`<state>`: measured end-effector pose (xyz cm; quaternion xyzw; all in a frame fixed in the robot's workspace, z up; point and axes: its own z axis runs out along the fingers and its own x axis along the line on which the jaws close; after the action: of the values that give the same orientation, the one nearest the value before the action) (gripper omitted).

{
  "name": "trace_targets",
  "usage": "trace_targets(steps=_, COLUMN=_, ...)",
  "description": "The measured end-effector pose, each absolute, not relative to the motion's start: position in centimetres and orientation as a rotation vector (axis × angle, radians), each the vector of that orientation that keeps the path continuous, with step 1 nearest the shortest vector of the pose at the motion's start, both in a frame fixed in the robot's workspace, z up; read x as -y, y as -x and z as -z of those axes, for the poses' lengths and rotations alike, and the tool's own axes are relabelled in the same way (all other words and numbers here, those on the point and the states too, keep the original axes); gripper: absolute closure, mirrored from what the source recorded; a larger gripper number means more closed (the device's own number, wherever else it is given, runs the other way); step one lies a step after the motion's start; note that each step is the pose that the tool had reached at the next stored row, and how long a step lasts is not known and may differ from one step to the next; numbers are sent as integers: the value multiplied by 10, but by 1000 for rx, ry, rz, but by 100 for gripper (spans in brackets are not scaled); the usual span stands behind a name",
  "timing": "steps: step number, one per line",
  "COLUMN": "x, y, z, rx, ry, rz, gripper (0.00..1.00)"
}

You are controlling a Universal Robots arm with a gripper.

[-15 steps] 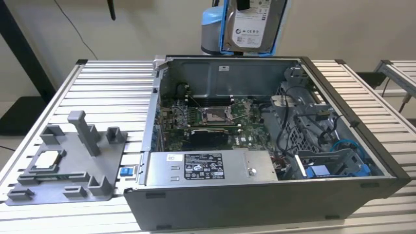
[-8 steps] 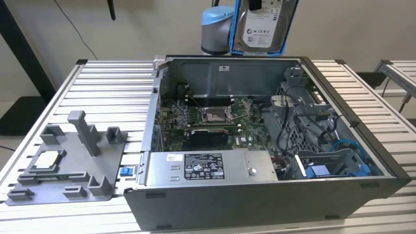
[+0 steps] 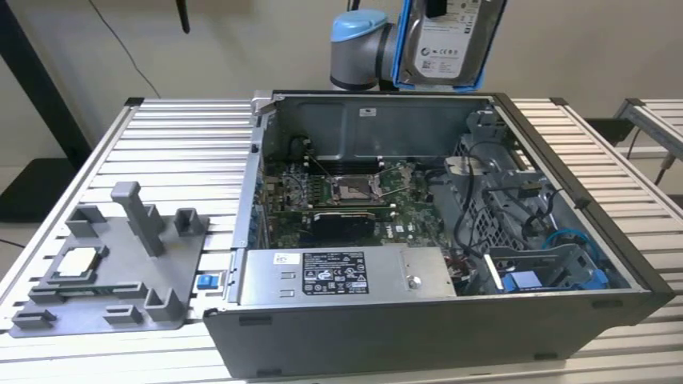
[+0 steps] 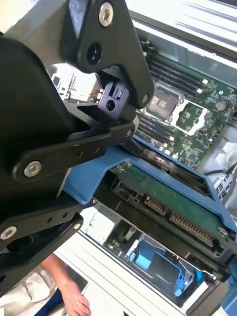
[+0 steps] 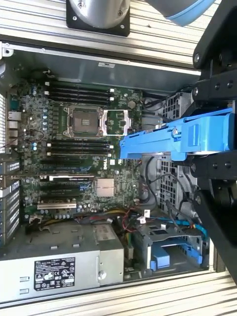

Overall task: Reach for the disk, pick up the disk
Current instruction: 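Pick up the disk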

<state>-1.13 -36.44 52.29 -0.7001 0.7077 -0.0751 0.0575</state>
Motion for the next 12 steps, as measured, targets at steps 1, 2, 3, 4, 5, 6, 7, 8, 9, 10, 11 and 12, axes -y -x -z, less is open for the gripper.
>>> trace_targets(steps=1, x=364, y=8, z=-523, rx=-2145, ry=2123, rz=228, gripper=100)
trace_targets(steps=2, x=364, y=5, z=-523, rx=-2144, ry=2124, rz=227, gripper=100)
trace_targets(steps=3, x=364, y=2, z=-523, rx=-2144, ry=2124, rz=227, gripper=100)
trace_targets(steps=4, x=364, y=-1, z=-523, rx=-2143, ry=2125, rz=227, gripper=100)
trace_targets(steps=5, x=364, y=-5, z=-523, rx=-2143, ry=2125, rz=227, gripper=100)
trace_targets(steps=6, x=364, y=-8, z=-523, rx=-2142, ry=2126, rz=227, gripper=100)
trace_targets(steps=7, x=364, y=-12, z=-523, rx=-2141, ry=2127, rz=227, gripper=100)
trace_targets(steps=8, x=364, y=-15, z=-523, rx=-2141, ry=2128, rz=226, gripper=100)
trace_targets(steps=9, x=364, y=-19, z=-523, rx=-2140, ry=2128, rz=226, gripper=100)
trace_targets(steps=10, x=364, y=-22, z=-523, rx=-2140, ry=2129, rz=226, gripper=100)
trace_targets(steps=11, x=364, y=-26, z=-523, rx=-2139, ry=2130, rz=226, gripper=100)
trace_targets(steps=12, x=364, y=-29, z=-523, rx=-2138, ry=2131, rz=226, gripper=100)
